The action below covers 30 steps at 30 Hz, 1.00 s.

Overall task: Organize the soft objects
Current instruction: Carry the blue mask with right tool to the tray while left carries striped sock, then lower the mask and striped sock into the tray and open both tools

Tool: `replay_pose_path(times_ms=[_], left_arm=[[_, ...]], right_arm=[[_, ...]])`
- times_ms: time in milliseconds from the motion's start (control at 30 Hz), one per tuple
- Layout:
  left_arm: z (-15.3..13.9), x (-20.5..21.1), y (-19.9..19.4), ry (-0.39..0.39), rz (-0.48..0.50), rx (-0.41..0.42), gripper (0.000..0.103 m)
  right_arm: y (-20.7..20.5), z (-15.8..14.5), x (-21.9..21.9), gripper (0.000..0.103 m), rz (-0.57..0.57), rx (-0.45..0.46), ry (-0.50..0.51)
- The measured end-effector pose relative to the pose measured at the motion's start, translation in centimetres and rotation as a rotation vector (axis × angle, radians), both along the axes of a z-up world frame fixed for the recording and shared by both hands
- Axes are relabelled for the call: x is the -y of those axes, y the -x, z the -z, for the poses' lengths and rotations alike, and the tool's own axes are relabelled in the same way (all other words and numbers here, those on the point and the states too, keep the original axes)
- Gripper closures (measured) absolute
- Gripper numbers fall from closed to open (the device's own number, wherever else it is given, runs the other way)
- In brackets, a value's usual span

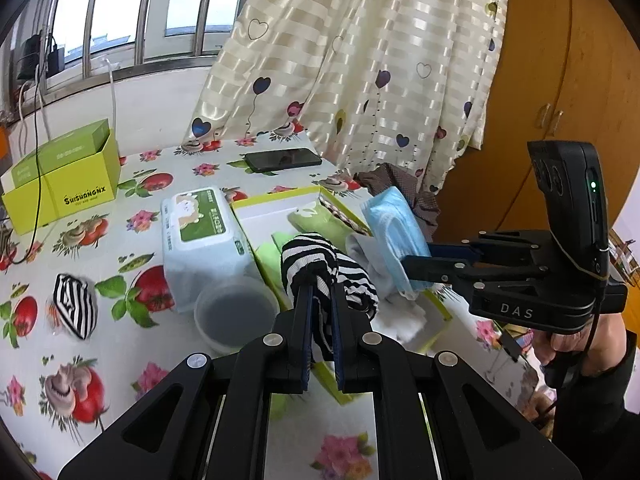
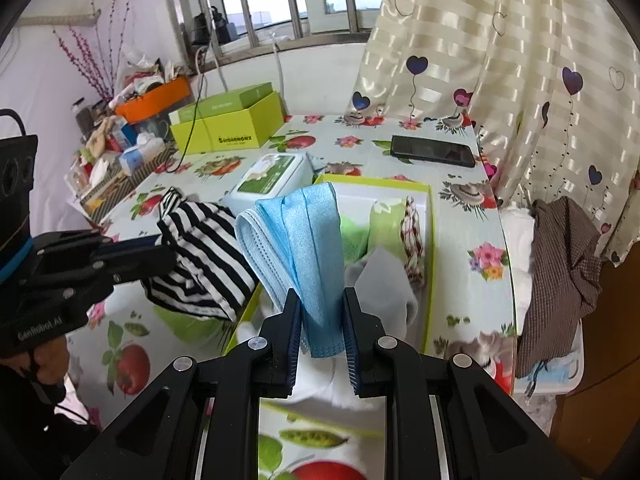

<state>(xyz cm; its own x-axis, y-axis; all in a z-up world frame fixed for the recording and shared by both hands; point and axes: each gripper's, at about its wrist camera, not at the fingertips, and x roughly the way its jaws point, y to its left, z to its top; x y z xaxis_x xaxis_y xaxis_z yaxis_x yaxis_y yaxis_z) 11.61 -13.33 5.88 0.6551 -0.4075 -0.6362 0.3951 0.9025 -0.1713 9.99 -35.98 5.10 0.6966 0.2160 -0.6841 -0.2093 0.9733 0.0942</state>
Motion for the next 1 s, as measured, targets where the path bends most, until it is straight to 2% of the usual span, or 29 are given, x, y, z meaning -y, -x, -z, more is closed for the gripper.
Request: replay_pose_path(times_ms=[467,867,967,1000], left_arm=[[0.7,1.3,-7.3,-0.067,-0.024,-0.042,0.094],[3.7,3.2,-12.9,-0.132,-0.013,-0.166,0.094],[4.5,3.6,-13.3,-0.138,-0.002,-0.187,0.094],[4.7,3.8,-13.4,-0.137,0.005,-0.195,0.094]], right_arm=[[-7.9,1.1,1.1,0.085,0.015,-0.049,-0.008],[-12.5,3.9,2.3,0.084,0.044,-0.138,-0.034],[-13.0,4.8,2.4,0.081,0.042,-0.163,-0.044],[-13.0,5.0,2.5,0.076,0.043,-0.164,-0.056]])
